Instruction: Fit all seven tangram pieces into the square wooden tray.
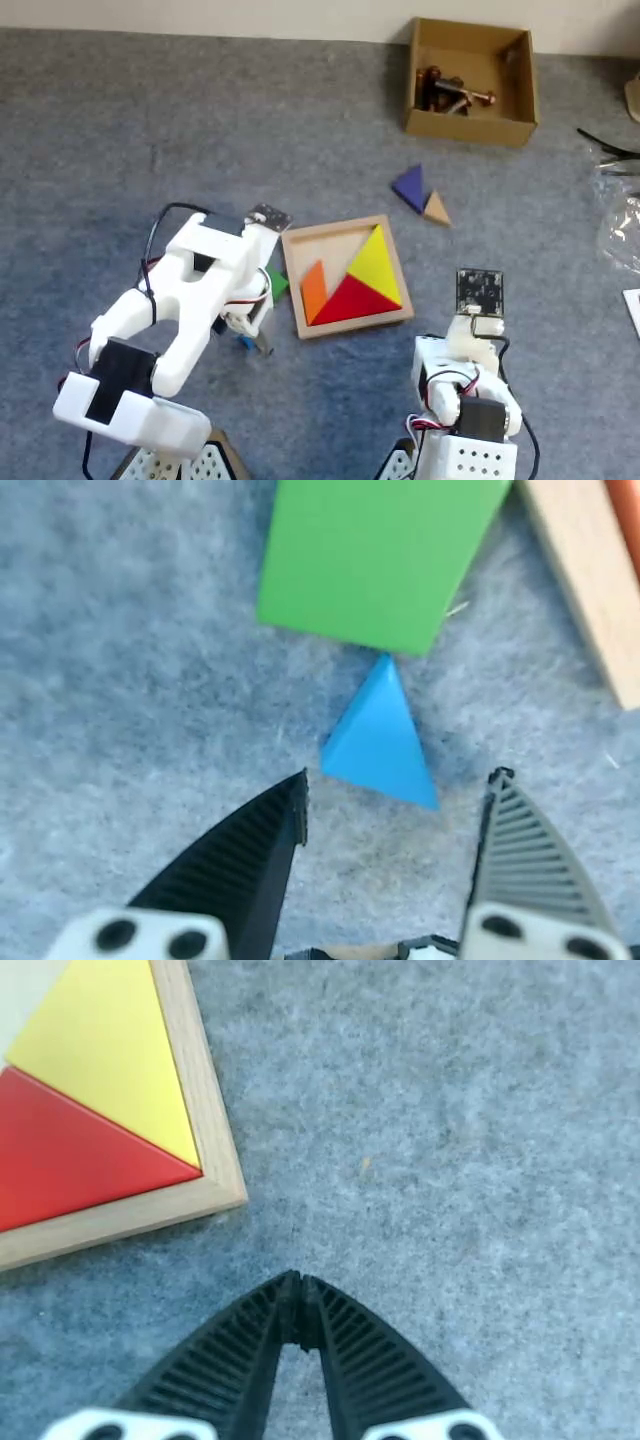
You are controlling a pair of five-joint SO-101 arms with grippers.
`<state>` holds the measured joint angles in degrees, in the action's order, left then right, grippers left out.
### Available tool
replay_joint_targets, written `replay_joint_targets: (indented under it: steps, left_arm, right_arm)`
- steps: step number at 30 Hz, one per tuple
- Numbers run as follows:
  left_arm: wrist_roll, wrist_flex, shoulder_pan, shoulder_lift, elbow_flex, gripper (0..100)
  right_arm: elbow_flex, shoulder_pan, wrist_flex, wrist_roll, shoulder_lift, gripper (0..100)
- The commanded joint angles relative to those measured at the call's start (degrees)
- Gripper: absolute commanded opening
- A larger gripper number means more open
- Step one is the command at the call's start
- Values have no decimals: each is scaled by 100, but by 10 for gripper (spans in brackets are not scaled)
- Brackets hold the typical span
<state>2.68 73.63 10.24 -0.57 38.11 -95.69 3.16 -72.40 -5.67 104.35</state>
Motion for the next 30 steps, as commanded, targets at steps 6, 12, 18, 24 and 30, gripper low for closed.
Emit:
replay_joint_targets:
  steps: [6,12,18,24,30]
  left_arm:
    - [1002,-53,84,-110,57,266]
    - [1081,-264,-4,-110,101,266]
    - [1530,-730,-646,-101,110,197]
    - [1565,-747,-840,-101,110,130]
    - [1978,-747,-848,-101,66,130]
  right_arm:
    - [-655,-92,92,62,84,5]
    - [-655,-92,92,62,84,5]
    - [-655,-92,92,62,84,5]
    - [-655,-92,92,62,84,5]
    - [-655,-92,92,62,84,5]
